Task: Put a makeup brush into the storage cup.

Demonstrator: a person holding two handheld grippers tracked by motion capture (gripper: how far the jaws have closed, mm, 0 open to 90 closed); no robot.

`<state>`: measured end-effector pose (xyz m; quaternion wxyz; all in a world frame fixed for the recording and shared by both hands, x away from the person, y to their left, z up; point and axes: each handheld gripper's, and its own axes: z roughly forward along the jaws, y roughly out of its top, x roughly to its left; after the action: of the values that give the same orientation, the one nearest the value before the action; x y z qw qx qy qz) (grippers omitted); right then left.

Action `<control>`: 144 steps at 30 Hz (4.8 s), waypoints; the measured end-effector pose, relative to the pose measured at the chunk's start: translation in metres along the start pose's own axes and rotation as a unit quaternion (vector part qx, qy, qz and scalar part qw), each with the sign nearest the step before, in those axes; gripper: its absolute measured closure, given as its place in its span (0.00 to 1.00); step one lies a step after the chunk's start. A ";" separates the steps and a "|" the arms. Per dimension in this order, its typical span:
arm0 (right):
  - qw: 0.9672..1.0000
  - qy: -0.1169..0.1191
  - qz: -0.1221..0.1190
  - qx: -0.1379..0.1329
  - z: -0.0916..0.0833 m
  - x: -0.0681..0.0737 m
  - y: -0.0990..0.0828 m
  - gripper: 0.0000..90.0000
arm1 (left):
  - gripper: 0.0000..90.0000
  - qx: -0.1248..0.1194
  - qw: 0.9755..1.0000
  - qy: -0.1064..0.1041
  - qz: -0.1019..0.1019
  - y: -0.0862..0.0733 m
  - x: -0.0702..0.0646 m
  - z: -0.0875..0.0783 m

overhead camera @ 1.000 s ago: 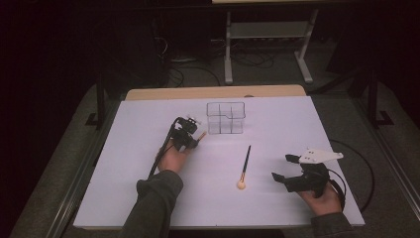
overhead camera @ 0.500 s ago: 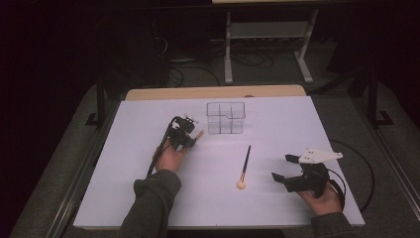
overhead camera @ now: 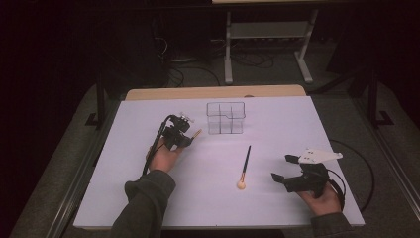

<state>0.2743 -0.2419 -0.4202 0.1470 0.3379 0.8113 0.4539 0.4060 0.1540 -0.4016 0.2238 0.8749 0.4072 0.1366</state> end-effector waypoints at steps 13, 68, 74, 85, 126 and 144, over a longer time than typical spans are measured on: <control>1.000 0.004 -0.011 0.008 0.003 0.011 0.004 0.17 | 0.93 -0.026 0.999 -0.030 0.016 -0.012 0.001 -0.027; 0.995 0.047 -0.061 0.061 0.025 0.023 0.051 0.17 | 0.93 -0.123 0.983 -0.114 0.074 -0.050 -0.016 -0.093; 0.995 0.053 -0.065 0.059 0.027 0.022 0.061 0.17 | 0.93 -0.127 0.981 -0.120 0.082 -0.052 -0.020 -0.096; 0.993 0.070 -0.072 0.066 0.033 0.028 0.074 0.17 | 0.93 -0.135 0.977 -0.136 0.092 -0.057 -0.029 -0.098; 0.981 0.157 -0.090 0.074 0.066 0.057 0.102 0.20 | 0.93 -0.145 0.951 -0.212 0.174 -0.065 -0.062 -0.089; 0.969 0.204 -0.111 0.086 0.075 0.065 0.106 0.26 | 0.93 -0.135 0.940 -0.238 0.204 -0.061 -0.076 -0.084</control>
<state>0.3116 -0.1116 -0.3683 -0.0018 0.1569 0.8926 0.4227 0.2829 0.1532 -0.3640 0.3972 0.9078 0.1328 0.0205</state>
